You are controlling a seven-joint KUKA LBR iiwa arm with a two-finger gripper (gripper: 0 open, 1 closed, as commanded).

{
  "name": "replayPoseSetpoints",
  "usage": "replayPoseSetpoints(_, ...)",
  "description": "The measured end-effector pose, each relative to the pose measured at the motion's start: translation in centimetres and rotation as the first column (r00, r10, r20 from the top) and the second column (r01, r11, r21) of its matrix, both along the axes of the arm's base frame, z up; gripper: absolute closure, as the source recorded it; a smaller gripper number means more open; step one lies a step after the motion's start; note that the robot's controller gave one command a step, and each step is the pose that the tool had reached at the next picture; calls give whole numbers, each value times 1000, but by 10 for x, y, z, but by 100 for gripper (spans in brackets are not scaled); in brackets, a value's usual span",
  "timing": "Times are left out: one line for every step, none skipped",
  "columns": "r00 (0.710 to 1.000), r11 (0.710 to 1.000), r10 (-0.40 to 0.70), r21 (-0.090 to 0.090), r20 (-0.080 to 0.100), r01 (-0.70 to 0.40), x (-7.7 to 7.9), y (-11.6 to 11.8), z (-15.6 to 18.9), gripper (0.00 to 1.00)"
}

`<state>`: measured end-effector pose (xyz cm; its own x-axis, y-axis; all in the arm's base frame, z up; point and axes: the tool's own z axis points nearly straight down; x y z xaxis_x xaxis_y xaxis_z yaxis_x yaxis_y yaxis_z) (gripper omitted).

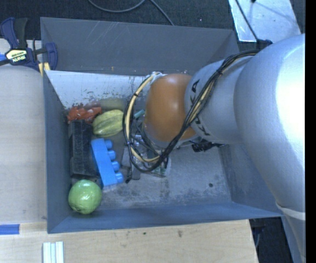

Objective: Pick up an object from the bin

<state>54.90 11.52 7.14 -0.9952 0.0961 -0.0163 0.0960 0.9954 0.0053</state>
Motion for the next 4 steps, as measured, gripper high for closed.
replayPoseSetpoints(1000,1000,-1,0,0,1,0,0,0,100)
replayPoseSetpoints(1000,1000,-6,-3,-10,6,-8,0,42,100)
replayPoseSetpoints(1000,1000,-6,-1,-1,6,-7,1,101,100)
replayPoseSetpoints(1000,1000,-4,0,6,4,-8,3,68,100)
